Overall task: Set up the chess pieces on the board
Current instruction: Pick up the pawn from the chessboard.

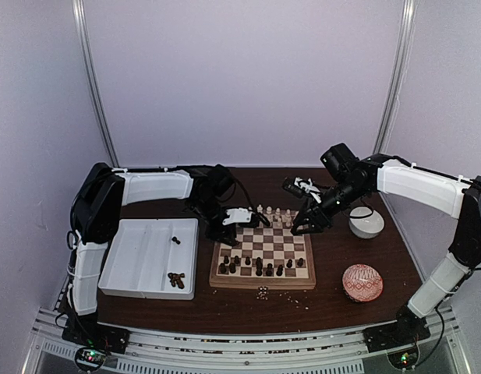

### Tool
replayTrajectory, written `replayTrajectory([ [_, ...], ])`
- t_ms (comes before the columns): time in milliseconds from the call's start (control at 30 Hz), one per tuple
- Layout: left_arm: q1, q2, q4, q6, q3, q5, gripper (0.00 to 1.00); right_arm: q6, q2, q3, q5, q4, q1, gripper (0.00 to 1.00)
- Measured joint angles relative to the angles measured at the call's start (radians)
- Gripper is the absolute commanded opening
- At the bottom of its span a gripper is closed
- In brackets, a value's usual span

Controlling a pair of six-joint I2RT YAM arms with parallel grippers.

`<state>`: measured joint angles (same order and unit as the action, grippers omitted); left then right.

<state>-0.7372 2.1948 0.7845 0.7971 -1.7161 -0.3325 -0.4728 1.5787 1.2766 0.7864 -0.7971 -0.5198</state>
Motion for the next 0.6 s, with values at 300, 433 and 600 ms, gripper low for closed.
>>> replayTrajectory([
  [300,-0.006,-0.015,-0.003,-0.024,0.018,0.015,0.14,-0.002,0.0,0.0,0.005,0.0,0.002,0.4],
  [433,-0.006,-0.032,-0.003,-0.065,0.037,0.012,0.1,0.006,-0.003,0.0,0.012,0.004,0.003,0.4],
  [600,-0.006,-0.05,-0.025,-0.148,0.057,-0.043,0.1,0.011,-0.035,0.0,0.022,0.014,0.01,0.4],
])
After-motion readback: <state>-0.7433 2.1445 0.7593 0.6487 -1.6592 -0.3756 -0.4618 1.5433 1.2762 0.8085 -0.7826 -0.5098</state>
